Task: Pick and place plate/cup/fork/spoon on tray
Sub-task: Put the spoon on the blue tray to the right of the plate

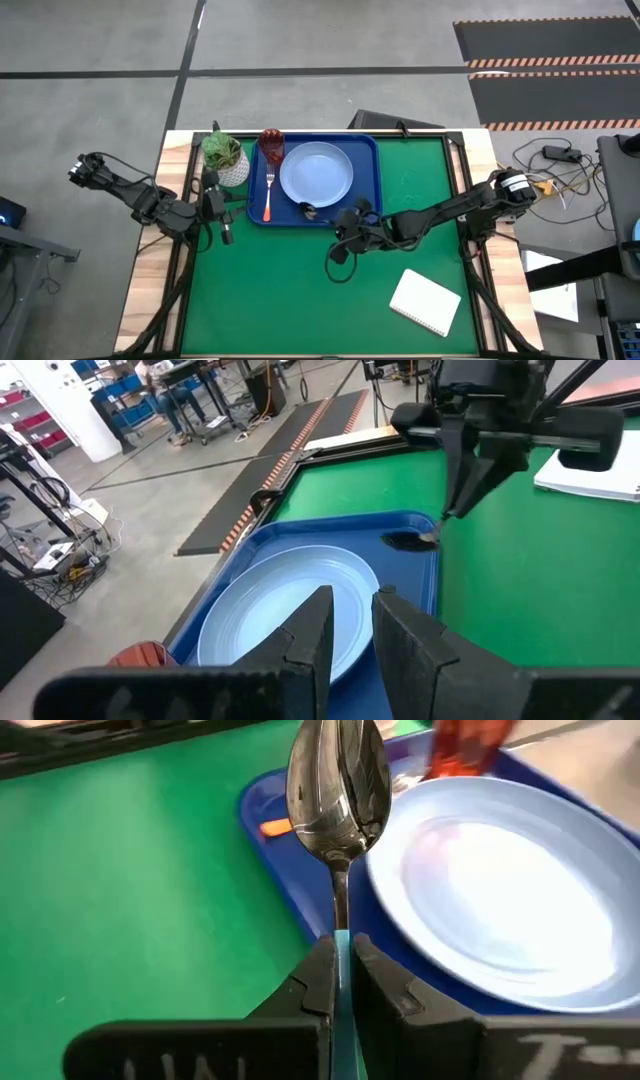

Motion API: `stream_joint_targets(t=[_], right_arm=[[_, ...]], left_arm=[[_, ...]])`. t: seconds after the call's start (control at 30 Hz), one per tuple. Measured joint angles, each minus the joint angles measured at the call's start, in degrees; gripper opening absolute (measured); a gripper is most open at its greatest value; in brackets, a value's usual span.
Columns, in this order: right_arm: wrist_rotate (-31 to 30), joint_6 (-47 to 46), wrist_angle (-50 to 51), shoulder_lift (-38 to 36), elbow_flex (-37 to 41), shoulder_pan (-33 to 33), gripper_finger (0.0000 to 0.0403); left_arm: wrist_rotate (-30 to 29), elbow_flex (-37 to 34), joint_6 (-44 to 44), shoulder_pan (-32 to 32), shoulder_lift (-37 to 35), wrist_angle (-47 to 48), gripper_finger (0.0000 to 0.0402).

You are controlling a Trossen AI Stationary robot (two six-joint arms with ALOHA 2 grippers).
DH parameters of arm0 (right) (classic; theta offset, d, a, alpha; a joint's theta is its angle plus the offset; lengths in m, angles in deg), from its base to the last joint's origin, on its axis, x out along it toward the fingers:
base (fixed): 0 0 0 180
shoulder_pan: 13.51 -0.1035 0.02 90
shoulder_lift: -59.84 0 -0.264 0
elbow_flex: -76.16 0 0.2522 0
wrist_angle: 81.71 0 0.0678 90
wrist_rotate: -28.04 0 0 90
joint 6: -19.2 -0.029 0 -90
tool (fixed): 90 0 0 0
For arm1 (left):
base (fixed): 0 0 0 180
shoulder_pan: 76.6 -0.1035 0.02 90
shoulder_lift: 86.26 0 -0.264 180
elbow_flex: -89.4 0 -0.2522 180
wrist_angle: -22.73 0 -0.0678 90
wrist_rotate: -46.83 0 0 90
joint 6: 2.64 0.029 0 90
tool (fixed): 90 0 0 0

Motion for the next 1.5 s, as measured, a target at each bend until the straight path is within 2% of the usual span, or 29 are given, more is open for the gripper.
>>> stream_joint_targets(t=[0.1,0.6,0.9,1.07,1.5], right_arm=[[-1.58,-0.87,0.25,0.0,0.22,0.25,0.0013],[-1.74,-1.16,0.34,0.97,0.42,0.92,0.0013],[-1.95,-4.5,0.22,1.9,0.45,1.89,0.0013],[-4.68,-4.62,0.21,1.9,0.45,1.9,0.0013],[-4.73,-4.62,0.01,1.9,0.45,1.9,0.0013]], left_arm=[[0.0,-0.01,0.0,0.01,0.0,0.0,0.0054],[-0.01,-0.02,0.0,0.02,0.0,0.0,0.0054],[-0.02,-0.02,0.0,0.0,0.0,0.02,0.0054],[-0.02,-0.02,0.0,0.01,0.0,0.02,0.0054],[-0.02,-0.04,0.0,0.0,0.0,0.02,0.0054]])
